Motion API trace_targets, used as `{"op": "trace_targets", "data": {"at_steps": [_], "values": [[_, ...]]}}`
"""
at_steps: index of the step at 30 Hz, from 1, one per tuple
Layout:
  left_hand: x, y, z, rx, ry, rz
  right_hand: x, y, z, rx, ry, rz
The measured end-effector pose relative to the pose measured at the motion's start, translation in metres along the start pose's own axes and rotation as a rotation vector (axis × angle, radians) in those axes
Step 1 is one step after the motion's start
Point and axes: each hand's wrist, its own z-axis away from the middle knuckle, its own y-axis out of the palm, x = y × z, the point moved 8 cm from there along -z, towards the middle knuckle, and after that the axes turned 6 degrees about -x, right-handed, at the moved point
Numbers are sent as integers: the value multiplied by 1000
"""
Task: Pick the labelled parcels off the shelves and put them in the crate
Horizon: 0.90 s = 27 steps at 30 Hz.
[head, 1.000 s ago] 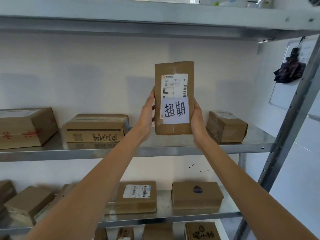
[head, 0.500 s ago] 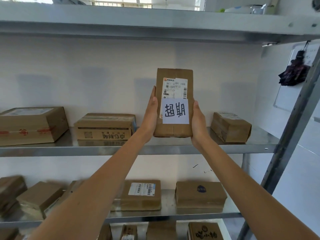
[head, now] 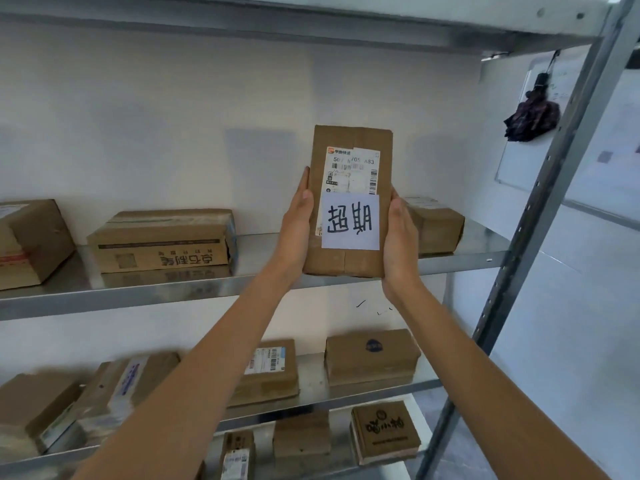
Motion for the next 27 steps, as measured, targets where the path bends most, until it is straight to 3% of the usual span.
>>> {"op": "trace_targets", "data": {"at_steps": [9,18,27], "values": [[50,103,34,41,-70,14,-11,-136,11,-279,56,74],[98,260,92,254,-181,29,26,-305,44,-545,-7,171],[137,452,197,532,-229,34,51,-508,107,-848,45,209]]}}
